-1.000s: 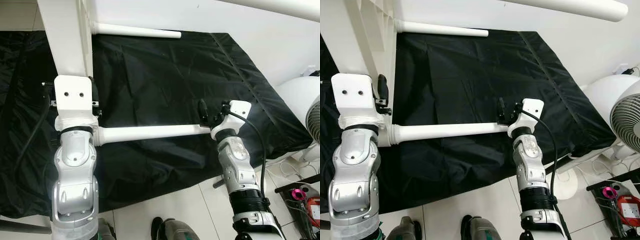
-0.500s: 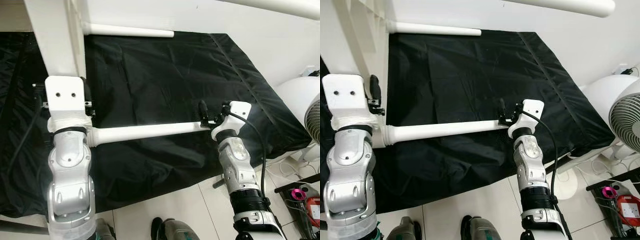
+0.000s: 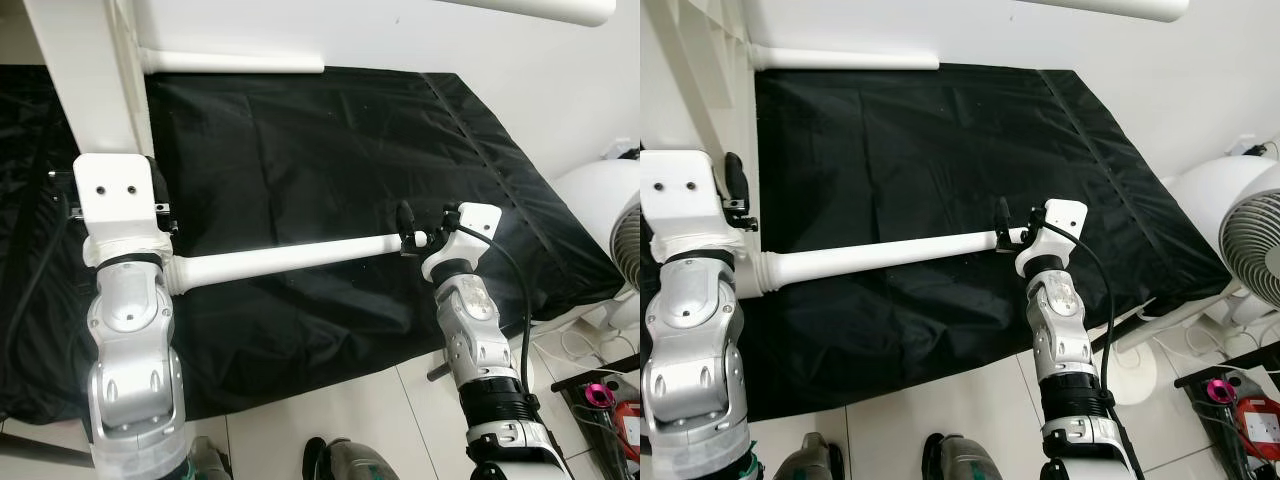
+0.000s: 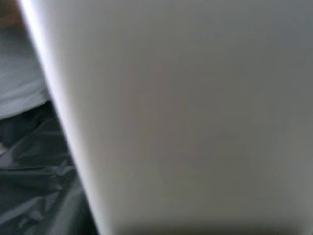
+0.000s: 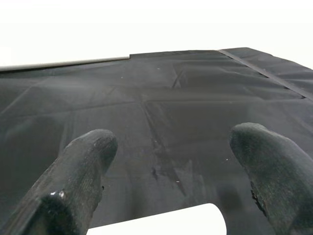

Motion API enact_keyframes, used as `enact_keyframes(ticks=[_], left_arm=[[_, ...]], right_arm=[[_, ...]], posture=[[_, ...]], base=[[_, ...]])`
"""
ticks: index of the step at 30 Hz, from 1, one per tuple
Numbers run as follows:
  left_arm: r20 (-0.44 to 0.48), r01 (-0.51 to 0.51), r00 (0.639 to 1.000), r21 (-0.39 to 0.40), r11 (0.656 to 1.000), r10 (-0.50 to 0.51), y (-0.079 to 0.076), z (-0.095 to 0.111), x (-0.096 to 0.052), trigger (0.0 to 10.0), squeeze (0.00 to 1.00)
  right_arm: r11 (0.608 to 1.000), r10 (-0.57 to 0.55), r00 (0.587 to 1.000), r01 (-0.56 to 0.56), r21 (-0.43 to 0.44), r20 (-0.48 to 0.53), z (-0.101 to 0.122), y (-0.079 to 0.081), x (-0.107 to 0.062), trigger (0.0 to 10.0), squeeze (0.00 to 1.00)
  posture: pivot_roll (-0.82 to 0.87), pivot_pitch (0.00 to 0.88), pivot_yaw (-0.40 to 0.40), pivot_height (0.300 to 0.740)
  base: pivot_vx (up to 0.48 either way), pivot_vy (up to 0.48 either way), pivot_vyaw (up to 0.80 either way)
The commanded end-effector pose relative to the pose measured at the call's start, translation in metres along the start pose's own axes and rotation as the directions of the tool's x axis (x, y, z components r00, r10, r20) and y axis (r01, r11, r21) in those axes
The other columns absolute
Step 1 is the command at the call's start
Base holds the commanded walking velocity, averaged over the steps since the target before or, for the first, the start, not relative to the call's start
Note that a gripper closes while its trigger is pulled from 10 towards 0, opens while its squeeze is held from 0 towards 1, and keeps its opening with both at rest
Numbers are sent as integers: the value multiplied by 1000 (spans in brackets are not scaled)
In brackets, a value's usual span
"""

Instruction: Building children table

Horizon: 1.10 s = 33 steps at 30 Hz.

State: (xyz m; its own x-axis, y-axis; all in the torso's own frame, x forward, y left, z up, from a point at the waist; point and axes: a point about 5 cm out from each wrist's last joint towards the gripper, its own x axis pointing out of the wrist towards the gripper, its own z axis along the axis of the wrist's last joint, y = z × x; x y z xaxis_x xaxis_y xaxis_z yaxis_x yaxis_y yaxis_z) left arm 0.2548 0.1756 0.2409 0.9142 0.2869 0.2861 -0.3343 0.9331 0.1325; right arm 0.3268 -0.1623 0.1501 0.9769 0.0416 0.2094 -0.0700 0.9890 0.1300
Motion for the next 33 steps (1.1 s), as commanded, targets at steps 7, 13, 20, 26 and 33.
enact_keyframes(ticks=[7, 13, 20, 26, 33], left_arm=[[9, 156, 988, -24, 987, -156, -18, 1, 4, 10000, 1000], [-8, 317, 948, -15, 948, -317, -32, -2, -4, 10000, 0], [-31, 276, 961, 60, 959, -275, -33, -10, -21, 10000, 0], [16, 202, 979, 103, 974, -204, -22, -12, -38, 10000, 0], [56, 176, 981, 114, 978, -183, -11, -11, -52, 10000, 0]], right_arm=[[1000, -31, 999, 31, -6, -9, -5, -6, -5, 10000, 0], [999, -39, 999, 39, -6, -15, -8, -8, -10, 10000, 0], [1000, -10, 1000, 10, -8, -24, -11, -5, -10, 10000, 0], [1000, 13, 999, -14, -7, -35, -13, -2, -10, 10000, 0], [1000, 29, 999, -30, -9, -45, -15, -1, -9, 10000, 0]], posture=[[13, 80, -69, 740], [16, 77, -60, 740], [34, 68, -58, 740], [54, 66, -73, 740], [79, 64, -86, 740]], base=[[0, 0, 0], [0, 0, 0], [0, 0, 0], [0, 0, 0], [0, 0, 0]])
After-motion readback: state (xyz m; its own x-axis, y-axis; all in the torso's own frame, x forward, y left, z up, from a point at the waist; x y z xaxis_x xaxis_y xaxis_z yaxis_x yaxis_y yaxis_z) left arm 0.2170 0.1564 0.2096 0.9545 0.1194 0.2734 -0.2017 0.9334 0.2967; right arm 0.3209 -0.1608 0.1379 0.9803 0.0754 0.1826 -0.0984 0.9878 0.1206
